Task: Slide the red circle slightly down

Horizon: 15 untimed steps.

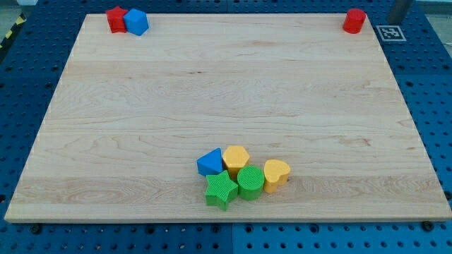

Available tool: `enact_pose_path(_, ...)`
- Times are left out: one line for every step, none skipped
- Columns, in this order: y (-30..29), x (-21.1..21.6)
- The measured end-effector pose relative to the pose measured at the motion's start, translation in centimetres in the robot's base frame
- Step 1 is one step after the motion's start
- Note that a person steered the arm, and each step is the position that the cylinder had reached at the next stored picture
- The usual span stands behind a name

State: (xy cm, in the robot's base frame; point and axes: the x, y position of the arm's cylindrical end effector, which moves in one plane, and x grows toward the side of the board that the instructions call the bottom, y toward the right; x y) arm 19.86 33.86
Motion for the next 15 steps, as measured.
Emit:
enact_pose_path(-5.1, -0.7)
enact_pose_path(-6.9, -0.2)
enact_pose_path(-7.8, 0.4)
enact_pose_path(-6.3, 0.6)
enact_pose_path(-6.7, 2.2)
enact_pose_path(-8.5, 3.0)
enact_pose_path(-8.6, 3.0)
enact_pose_path(-8.6, 3.0)
enact_pose_path(-9.0, 3.0)
enact_pose_path(-9.7, 3.3)
enact_pose_path(-12.3, 4.7)
enact_pose_path(-13.1, 5.2)
enact_pose_path(-14.9, 6.2)
enact_pose_path(-14.9, 6.2)
enact_pose_path(-16.2, 6.2)
